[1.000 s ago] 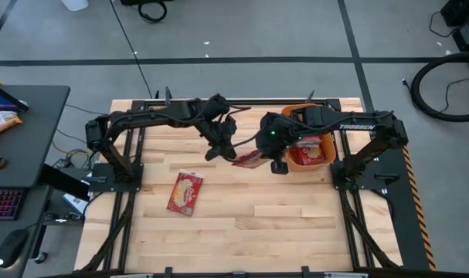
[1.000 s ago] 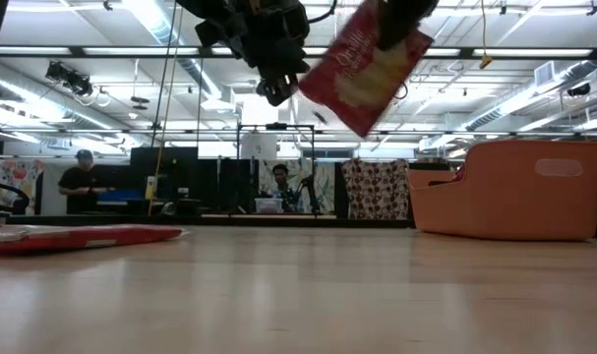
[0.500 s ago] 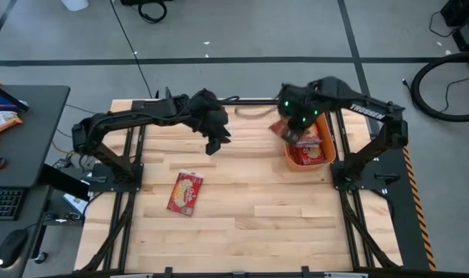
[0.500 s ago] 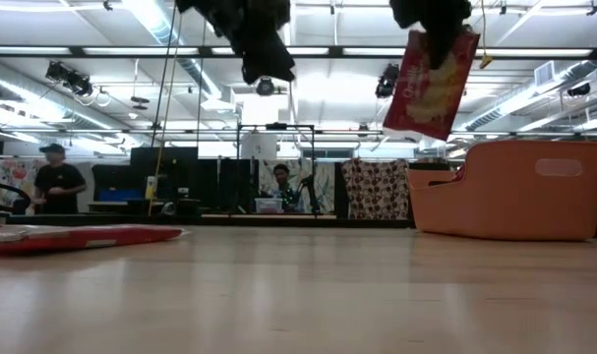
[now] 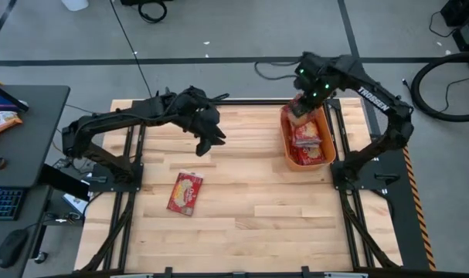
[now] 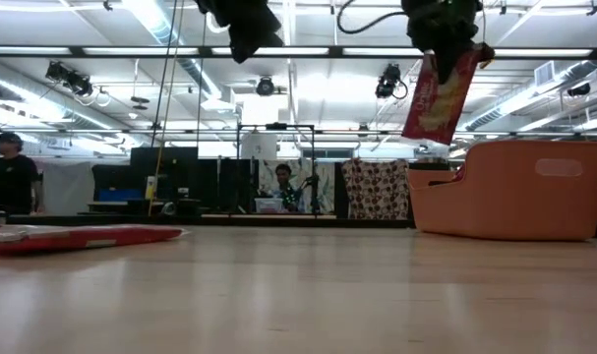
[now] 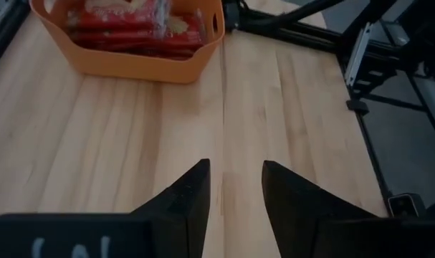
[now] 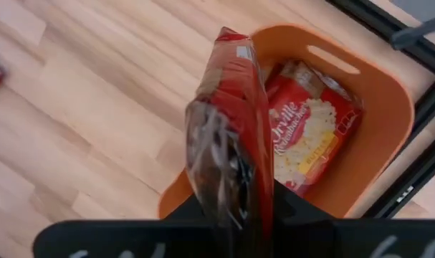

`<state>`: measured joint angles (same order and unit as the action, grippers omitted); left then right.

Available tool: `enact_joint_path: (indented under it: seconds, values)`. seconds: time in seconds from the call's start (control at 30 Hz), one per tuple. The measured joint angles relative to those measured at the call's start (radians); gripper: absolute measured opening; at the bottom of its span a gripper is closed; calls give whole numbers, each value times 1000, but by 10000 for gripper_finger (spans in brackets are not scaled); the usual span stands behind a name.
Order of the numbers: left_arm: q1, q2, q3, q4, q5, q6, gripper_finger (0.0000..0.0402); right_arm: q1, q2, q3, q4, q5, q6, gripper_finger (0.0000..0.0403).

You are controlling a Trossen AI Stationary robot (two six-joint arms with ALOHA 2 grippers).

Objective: Sort popcorn bags into baskets
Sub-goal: Put the red popcorn bag into the orange bin

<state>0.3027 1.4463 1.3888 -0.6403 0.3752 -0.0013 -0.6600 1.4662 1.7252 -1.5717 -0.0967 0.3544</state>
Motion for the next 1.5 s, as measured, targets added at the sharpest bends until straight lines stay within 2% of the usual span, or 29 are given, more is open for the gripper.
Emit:
enact_joint_path:
  seconds: [0.23, 0.4, 0.5, 0.8, 1.0, 1.2, 1.37, 1.5]
  values:
    - [-4, -23, 0, -30, -14, 14, 130, -123, -22, -59, 4, -34, 14, 33]
    - [-3, -79, 0, -59, -120, 15, 130, -129, -135, -182, 23, -7, 109, 33]
    - [-2, -110, 1, -47, -156, 39, 130, -117, -232, -255, 132, -7, 231, 33]
    - [-3, -121, 0, -46, -162, 122, 130, -2, -449, -538, 415, 72, 641, 35]
    - [-3, -121, 0, -47, -161, 121, 130, 112, -573, -695, 437, 258, 918, 35]
    - [-8, -121, -4, -102, -161, 126, 130, 198, -659, -848, 518, 360, 1214, 40]
    - [-30, -111, -106, -170, -161, 64, 134, 227, -672, -904, 524, 444, 1265, 71]
    - [-62, -112, -233, -181, -161, -71, 152, 228, -672, -908, 522, 414, 1191, 113]
